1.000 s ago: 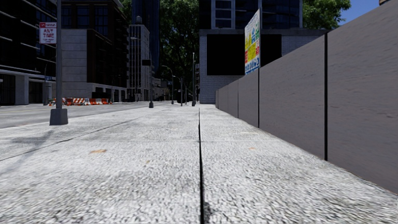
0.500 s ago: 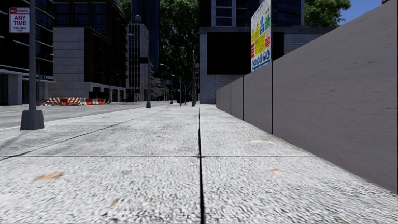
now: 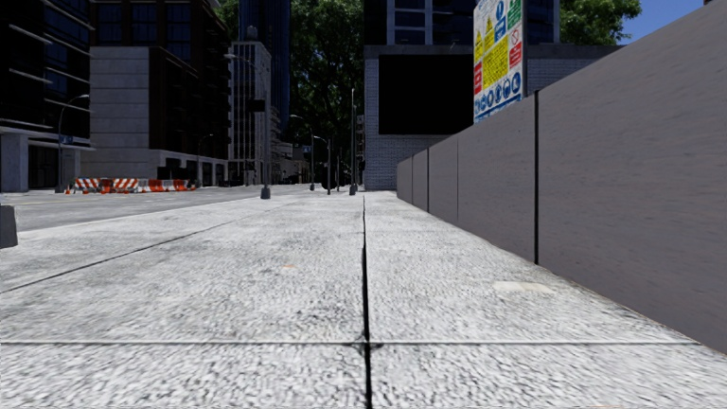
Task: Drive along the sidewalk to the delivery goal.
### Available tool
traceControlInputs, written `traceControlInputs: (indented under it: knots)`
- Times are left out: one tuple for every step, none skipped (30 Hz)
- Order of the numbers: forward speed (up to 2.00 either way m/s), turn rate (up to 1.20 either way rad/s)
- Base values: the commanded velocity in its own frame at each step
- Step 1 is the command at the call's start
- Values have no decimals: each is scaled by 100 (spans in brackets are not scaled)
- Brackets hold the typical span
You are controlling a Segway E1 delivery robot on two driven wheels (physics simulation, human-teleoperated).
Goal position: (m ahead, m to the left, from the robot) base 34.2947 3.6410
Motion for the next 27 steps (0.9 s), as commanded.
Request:
traceControlInputs:
  knots:
    - [200,0]
    - [200,0]
    - [200,0]
    - [200,0]
    - [200,0]
    - [200,0]
    - [200,0]
    - [200,0]
    - [200,0]
    - [200,0]
    - [200,0]
    - [200,0]
    - [200,0]
    - [200,0]
    - [200,0]
    - [200,0]
    - [200,0]
    - [200,0]
    - [200,0]
    - [200,0]
    - [200,0]
    - [200,0]
    - [200,0]
    - [200,0]
    - [200,0]
    - [200,0]
    - [200,0]
